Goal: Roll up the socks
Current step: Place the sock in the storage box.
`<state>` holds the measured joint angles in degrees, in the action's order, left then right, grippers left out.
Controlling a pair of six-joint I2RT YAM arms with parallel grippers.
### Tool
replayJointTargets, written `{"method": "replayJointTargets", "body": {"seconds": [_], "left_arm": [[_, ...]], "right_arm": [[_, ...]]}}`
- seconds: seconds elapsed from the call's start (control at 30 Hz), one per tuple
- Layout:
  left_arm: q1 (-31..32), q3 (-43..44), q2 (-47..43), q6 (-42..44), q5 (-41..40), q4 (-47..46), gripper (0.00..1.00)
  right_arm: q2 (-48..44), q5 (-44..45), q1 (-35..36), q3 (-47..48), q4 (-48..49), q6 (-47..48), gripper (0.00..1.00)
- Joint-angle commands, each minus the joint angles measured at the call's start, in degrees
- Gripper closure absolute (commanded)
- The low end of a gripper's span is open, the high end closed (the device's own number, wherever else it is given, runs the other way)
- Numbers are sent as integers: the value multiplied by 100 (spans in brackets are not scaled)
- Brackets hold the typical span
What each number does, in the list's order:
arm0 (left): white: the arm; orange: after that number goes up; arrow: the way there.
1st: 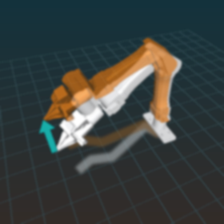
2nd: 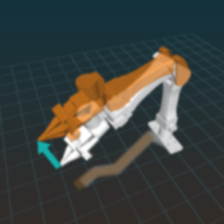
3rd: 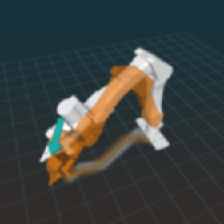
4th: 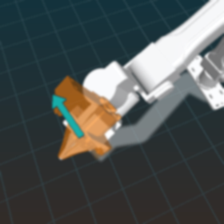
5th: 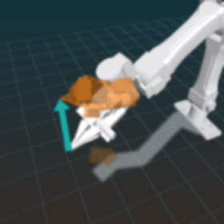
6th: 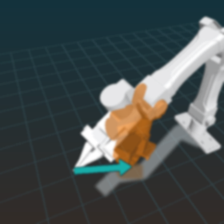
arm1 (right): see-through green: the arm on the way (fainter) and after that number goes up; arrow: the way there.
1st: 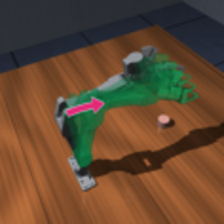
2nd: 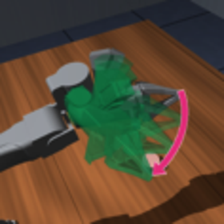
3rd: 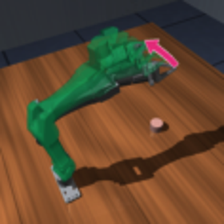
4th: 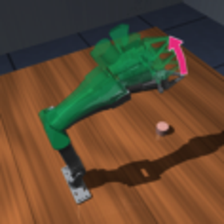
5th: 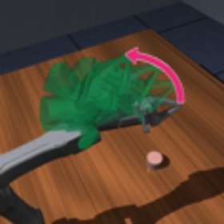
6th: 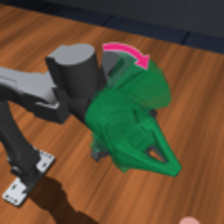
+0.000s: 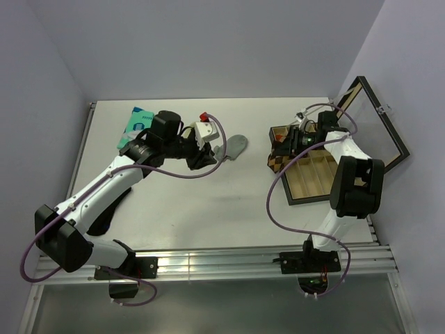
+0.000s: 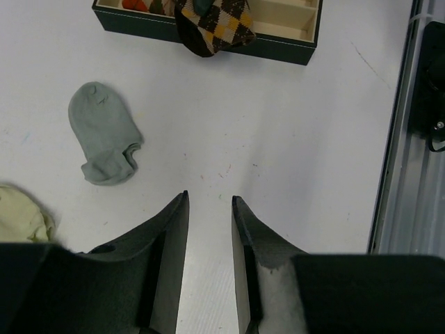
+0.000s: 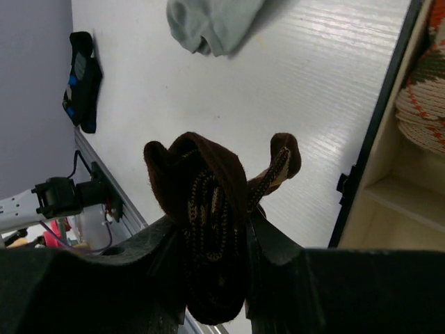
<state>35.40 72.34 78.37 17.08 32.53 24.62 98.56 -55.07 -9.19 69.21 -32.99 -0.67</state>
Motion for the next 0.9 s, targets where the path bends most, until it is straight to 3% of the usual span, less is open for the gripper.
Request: {"method": "replayJointTargets", "body": {"seconds": [0.0,0.2,0.3,0.43,0.57,0.87], "left_arm": [[-77,-53,-15,94,437,43,65],[-112,87,38,94,614,148,65],[-121,123,91,85,649,166,65],[-112,123,144,111,666,183,65],[-121,79,205,129,710,210,65],[-112,202,416,102,877,350,66]], "right_arm": [[-12,-92,-118,130,106,147,100],[119,338,-337,759,-531,382,100],[399,696,-469,1391,-1820,927,100],[426,269,-732,1236,-1667,1016,100],[681,400,-804,990,-1640,1077,100],[119,945,-768,357,-1262,902,100]]}}
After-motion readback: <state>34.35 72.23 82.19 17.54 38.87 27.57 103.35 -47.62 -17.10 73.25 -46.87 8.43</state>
